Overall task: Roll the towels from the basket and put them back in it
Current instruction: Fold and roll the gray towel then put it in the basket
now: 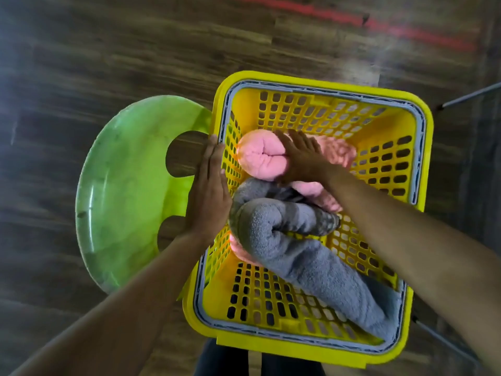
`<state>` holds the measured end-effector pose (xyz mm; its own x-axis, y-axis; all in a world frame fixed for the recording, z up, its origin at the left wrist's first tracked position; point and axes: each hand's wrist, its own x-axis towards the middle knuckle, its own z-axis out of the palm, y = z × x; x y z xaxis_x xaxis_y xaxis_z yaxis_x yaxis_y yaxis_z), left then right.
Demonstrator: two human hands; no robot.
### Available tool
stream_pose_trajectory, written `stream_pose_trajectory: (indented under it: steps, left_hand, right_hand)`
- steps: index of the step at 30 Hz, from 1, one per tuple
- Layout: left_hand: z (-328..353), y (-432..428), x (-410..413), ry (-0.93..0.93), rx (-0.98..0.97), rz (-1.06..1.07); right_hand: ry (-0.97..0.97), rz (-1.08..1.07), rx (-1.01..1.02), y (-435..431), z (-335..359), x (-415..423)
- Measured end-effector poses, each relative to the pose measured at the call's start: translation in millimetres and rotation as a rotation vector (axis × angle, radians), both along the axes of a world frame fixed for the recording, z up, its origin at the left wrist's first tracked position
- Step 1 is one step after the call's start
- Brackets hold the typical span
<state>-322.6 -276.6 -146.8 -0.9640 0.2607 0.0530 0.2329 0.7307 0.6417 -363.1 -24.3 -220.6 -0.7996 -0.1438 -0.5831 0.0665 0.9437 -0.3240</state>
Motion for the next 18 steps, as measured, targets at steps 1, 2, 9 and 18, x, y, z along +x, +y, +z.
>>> stream_pose_trajectory:
  steps: [1,2,9,18]
  left_hand:
    - [0,0,0,-0.001,0.000,0.004]
    - [-1,1,0,-0.001,0.000,0.008]
    - [1,1,0,-0.012,-0.006,0.019]
    - [1,3,1,-0.009,-0.009,0.014]
  right_hand:
    - [-0.056,0.014,0.028,10,0,-3]
    - [-0.097,0.028,0.069,20,-2,-5]
    - [0.260,0.068,0.169,17,-6,-7]
    - [0.258,0.051,0.313,1,-29,1]
